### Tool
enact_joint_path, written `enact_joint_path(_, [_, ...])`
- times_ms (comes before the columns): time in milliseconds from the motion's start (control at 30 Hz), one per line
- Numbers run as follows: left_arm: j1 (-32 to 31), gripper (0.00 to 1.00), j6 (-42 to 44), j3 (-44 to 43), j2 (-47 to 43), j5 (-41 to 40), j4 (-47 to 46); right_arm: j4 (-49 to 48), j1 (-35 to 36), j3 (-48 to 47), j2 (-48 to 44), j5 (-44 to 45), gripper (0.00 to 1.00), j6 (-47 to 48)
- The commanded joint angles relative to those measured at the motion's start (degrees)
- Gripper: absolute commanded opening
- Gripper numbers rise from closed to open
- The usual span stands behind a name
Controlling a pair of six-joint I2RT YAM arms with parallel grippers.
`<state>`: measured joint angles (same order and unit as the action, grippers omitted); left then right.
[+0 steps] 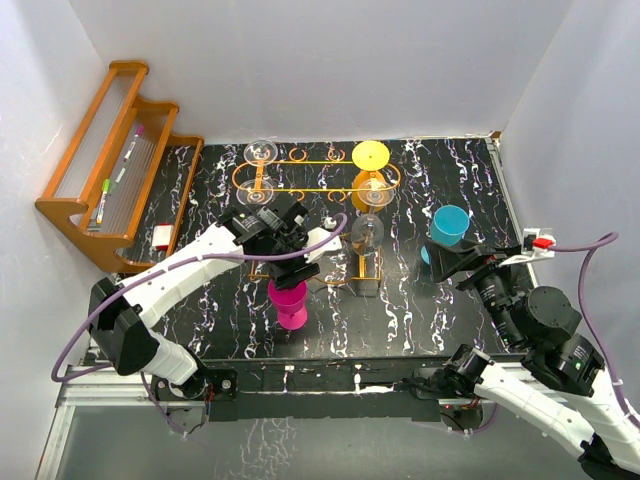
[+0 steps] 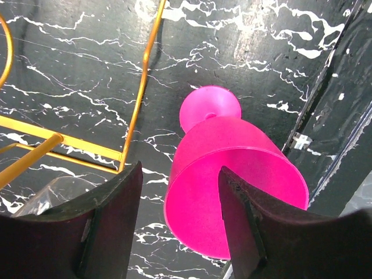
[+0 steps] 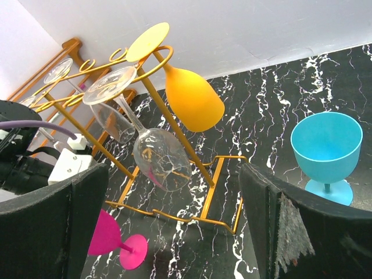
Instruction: Place the wine glass upside down on the wine glass rack
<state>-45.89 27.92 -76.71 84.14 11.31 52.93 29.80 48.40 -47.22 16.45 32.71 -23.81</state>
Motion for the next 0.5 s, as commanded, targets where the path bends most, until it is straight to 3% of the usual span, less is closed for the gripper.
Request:
enact_joint_path(0, [-0.1,0.51,0.4,2.4,-0.8,-0.4,-0.4,-3.1,0.1,-2.7,0.8,-0.4,0.99,1.3])
enact_joint_path(167, [-0.3,0.31,0.2,4.1,-1.6,1.0,0.2,-3.1,0.2,-3.1,0.5,-0.2,0.99,1.3])
enact_joint_path(300, [-0.3,0.03,0.1,3.9,-2.8,1.8,0.8,-3.1,0.2,-3.7,0.2,0.4,0.99,1.3])
enact_joint_path(467, [-0.3,0.00,-0.1,-2.7,-3.6,2.6,5.5,-3.1,0.1,-4.7,0.2,0.4,0.99,2.0])
